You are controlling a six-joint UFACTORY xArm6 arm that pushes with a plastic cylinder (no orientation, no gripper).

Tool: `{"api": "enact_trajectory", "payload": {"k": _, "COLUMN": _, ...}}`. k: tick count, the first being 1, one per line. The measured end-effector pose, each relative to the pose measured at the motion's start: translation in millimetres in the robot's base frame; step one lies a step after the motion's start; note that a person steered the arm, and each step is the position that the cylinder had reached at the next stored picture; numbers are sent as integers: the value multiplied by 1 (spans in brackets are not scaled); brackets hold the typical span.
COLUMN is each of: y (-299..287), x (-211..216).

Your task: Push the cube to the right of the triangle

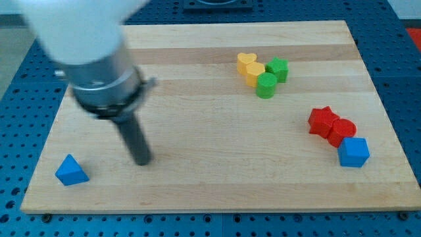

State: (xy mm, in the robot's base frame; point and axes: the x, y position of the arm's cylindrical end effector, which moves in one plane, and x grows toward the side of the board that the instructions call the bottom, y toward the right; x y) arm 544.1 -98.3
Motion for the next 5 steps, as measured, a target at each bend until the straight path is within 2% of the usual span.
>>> {"api": "enact_trajectory", "payload": {"k": 2, "y": 179, "x": 33}}
{"api": "enact_trajectory", "payload": {"k": 3, "y": 244, "x": 57}}
{"api": "enact_trajectory", "payload": {"k": 4, "y": 299, "x": 54}}
{"api": "enact_trajectory", "payload": {"k": 5, "y": 335, "x": 32}}
